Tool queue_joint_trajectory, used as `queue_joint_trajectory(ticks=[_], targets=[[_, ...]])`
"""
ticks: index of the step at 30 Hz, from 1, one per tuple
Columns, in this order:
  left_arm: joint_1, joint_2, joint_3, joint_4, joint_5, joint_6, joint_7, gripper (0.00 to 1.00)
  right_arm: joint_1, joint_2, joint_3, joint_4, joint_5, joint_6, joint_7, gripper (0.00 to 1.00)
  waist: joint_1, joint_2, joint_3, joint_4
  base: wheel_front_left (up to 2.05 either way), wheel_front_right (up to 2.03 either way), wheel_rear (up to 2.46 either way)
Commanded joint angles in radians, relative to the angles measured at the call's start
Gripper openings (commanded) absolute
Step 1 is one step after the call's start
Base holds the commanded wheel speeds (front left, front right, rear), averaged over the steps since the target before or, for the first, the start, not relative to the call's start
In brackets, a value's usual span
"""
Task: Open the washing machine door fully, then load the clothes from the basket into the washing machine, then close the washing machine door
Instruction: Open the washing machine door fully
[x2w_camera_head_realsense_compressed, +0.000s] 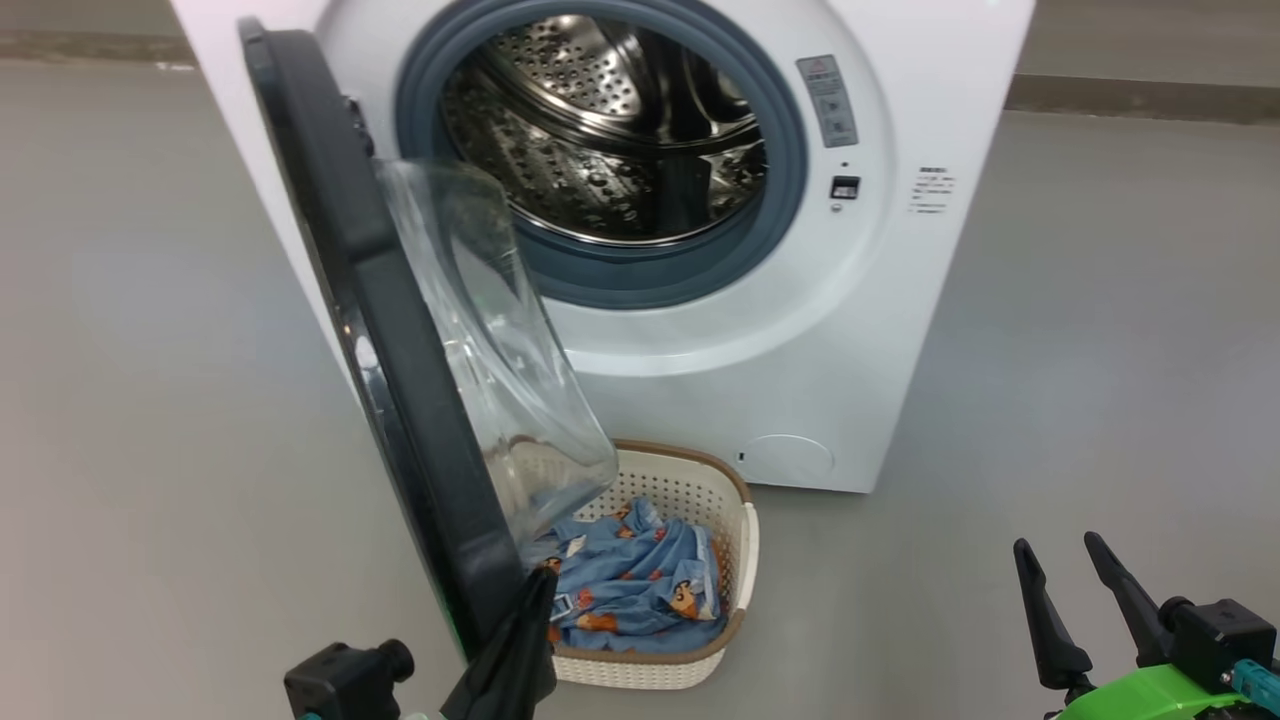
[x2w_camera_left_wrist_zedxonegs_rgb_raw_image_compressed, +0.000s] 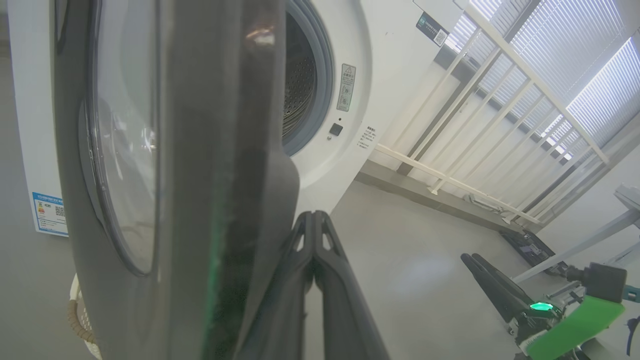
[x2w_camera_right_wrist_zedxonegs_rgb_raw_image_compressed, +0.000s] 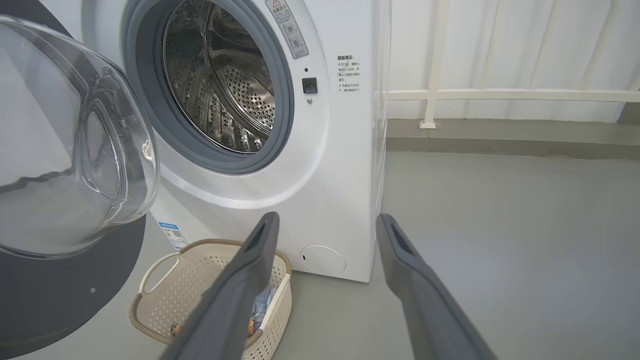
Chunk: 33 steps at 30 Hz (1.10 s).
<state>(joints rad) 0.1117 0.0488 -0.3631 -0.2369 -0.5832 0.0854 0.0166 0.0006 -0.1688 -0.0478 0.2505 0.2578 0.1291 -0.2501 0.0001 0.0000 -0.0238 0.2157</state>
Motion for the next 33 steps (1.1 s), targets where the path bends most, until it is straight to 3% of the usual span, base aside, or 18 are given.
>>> queue_joint_trajectory(ticks=[1, 13, 33], targets=[[-0.057, 0.009, 0.049, -0.03, 0.01, 0.019, -0.01, 0.0, -0.015, -0.012, 0.021, -0.019, 0.005, 0.002, -0.012, 1.0, -0.0001, 0.0, -0.001, 0.023, 0.0, 0.0, 0.0], [-0.058, 0.017, 0.054, -0.043, 0.011, 0.034, -0.005, 0.0, -0.015, -0.008, 0.021, -0.012, 0.007, 0.002, -0.012, 1.0, -0.0001, 0.0, -0.006, 0.117, 0.0, 0.0, 0.0], [-0.051, 0.034, 0.107, -0.024, 0.006, 0.068, -0.031, 0.0, -0.001, -0.006, 0.026, -0.009, 0.009, 0.002, -0.012, 1.0, -0.0001, 0.0, -0.017, 0.173, 0.0, 0.0, 0.0]])
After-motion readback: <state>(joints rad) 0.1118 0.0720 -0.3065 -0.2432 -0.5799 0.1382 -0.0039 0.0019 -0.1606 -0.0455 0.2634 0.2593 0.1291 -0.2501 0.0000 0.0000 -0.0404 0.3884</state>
